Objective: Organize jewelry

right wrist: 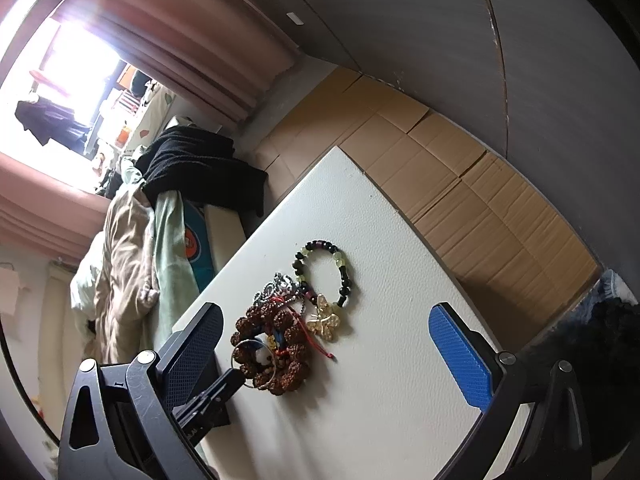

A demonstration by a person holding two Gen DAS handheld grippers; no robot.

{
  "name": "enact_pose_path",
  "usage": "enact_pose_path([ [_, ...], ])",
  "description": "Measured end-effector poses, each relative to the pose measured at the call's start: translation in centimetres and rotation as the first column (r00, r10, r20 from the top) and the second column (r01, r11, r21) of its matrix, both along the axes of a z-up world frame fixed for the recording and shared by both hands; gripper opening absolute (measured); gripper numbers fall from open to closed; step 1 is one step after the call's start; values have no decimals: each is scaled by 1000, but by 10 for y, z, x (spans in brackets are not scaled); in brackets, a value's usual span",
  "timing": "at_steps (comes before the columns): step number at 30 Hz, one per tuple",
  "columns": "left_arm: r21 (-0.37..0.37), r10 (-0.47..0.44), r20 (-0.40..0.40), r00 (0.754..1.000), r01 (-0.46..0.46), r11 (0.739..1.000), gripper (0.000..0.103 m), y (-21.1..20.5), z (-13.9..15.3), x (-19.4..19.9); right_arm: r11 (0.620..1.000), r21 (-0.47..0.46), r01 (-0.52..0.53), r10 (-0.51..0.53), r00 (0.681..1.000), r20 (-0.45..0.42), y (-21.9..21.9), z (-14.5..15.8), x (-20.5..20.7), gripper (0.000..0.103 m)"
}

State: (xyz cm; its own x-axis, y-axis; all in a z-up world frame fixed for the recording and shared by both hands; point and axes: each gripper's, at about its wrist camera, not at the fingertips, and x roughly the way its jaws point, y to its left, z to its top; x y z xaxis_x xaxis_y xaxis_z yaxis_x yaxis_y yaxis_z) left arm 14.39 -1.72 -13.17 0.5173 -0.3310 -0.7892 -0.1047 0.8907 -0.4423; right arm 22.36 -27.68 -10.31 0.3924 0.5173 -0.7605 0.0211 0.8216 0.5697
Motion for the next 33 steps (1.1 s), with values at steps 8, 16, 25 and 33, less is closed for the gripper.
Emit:
enact_pose_path([
  [8,10,48,77,996,-49,999,1,15,23,-10,1000,-14,-20,21,1000,9,4,1,-1,103],
  [16,23,92,144,985,-96,995,1,30,45,-21,994,-17,-111,111,994,22,31,0,-9,87],
  [25,7,158,181,971,-162,987,1,56,59,-37,963,29,-268,269,963,-26,87,-23,-18,58],
  [33,-3,219,196,956,-223,975,1,83,66,-51,938,-34,-344,343,939,-31,129,-34,-26,47],
])
